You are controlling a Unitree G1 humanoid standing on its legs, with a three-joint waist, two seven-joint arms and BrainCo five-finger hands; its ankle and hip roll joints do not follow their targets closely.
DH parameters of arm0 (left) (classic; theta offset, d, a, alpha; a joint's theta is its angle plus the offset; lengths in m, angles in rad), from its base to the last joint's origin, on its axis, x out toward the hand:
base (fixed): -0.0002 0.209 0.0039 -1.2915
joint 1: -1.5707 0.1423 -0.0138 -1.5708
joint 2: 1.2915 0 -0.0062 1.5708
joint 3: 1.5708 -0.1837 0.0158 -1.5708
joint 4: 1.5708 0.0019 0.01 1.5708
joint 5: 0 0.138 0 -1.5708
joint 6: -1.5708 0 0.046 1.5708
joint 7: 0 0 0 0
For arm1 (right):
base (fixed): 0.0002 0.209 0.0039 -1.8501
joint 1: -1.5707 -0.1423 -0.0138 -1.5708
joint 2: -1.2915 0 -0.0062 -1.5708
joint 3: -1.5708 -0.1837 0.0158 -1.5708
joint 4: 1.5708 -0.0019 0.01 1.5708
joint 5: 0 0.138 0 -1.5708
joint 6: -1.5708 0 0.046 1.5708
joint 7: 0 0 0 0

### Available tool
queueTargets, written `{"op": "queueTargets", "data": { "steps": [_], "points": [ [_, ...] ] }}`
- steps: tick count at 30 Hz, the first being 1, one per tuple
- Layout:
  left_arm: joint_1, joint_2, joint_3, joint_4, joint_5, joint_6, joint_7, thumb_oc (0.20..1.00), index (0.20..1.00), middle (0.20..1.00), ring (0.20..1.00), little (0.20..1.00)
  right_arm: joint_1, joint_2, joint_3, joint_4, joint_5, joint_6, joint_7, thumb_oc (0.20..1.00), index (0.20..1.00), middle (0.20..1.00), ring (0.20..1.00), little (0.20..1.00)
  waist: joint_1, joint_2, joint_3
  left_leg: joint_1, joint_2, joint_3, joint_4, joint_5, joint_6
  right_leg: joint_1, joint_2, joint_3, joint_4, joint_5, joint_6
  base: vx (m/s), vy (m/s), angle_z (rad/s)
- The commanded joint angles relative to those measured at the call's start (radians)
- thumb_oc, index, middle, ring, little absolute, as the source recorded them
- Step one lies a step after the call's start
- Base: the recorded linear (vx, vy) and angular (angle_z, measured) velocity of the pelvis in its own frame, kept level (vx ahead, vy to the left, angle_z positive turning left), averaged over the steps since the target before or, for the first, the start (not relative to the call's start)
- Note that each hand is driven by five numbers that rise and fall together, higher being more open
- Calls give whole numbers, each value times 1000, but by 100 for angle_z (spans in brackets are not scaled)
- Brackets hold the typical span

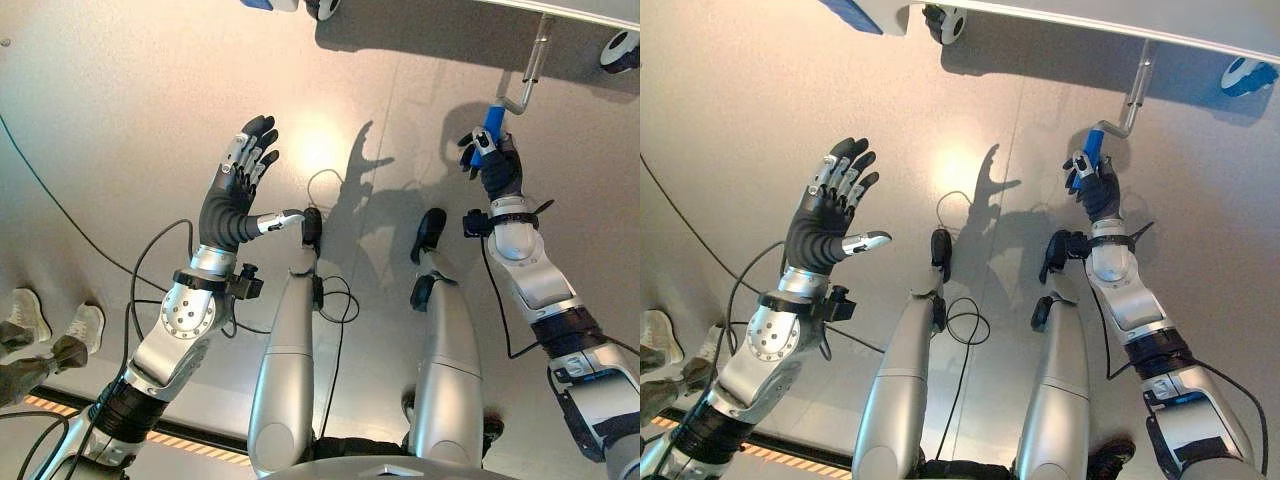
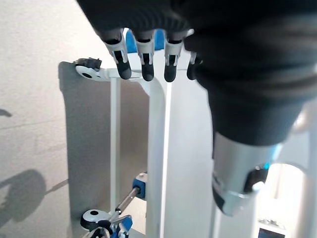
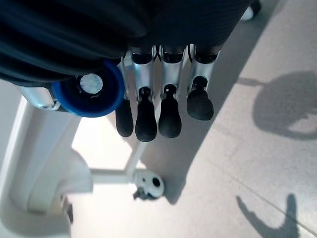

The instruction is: Raise the hospital bed

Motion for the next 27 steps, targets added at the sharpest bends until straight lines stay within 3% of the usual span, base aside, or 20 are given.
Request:
{"op": "queueTargets", "data": {
  "steps": [1, 6, 7, 17, 19, 21, 27],
  "points": [
    [70, -20, 19, 23, -8, -37, -15, 1000, 1000, 1000, 1000, 1000, -32, 41, 49, -172, 4, -214, 36, 1000, 1000, 1000, 1000, 1000, -1, -58, -25, 62, -49, 19, -90, 54, 38, 147, -15, 9, 14, -76, 56, -17, -37, 0],
    [73, -79, 23, 323, 88, 12, -7, 1000, 1000, 1000, 1000, 1000, 50, 114, 60, -9, 90, -196, 83, 1000, 1000, 1000, 1000, 1000, -2, -68, -25, 160, -48, 15, -124, 61, 39, 249, -14, -10, -19, -70, 57, -4, -19, -1],
    [70, -120, 43, 492, 140, 25, 0, 1000, 1000, 1000, 1000, 1000, 96, 166, 59, 78, 116, -183, 105, 1000, 1000, 1000, 1000, 1000, -2, -73, -25, 227, -45, 19, -144, 60, 41, 315, -13, -17, -43, -64, 60, 0, 0, 0],
    [52, -205, 56, 953, 295, 61, -71, 1000, 1000, 1000, 1000, 1000, 195, 253, 3, 471, 134, -124, 176, 1000, 1000, 1000, 1000, 1000, -2, -80, -25, 536, -38, 33, -256, 64, 40, 640, -13, -63, -216, -8, 81, 14, 5, -3],
    [55, -232, 64, 1058, 316, 79, -85, 1000, 1000, 1000, 1000, 1000, 213, 266, -8, 566, 120, -109, 182, 1000, 1000, 1000, 1000, 1000, -3, -84, -48, 588, -35, 37, -281, 65, 38, 698, -12, -70, -255, 3, 86, 45, 3, -6],
    [63, -260, 74, 1186, 365, 104, -99, 1000, 1000, 1000, 1000, 1000, 248, 288, -27, 707, 109, -83, 206, 1000, 1000, 1000, 1000, 1000, -4, -88, -112, 637, -32, 38, -301, 62, 36, 745, -10, -81, -287, 10, 89, 68, 5, -5],
    [98, -296, 112, 1316, 394, 125, -130, 1000, 1000, 1000, 1000, 1000, 317, 310, -89, 875, 77, -46, 227, 1000, 1000, 1000, 1000, 1000, -16, -101, -218, 723, -27, 34, -357, 65, 33, 834, 5, -99, -339, 16, 95, 56, 3, 4]
  ]
}}
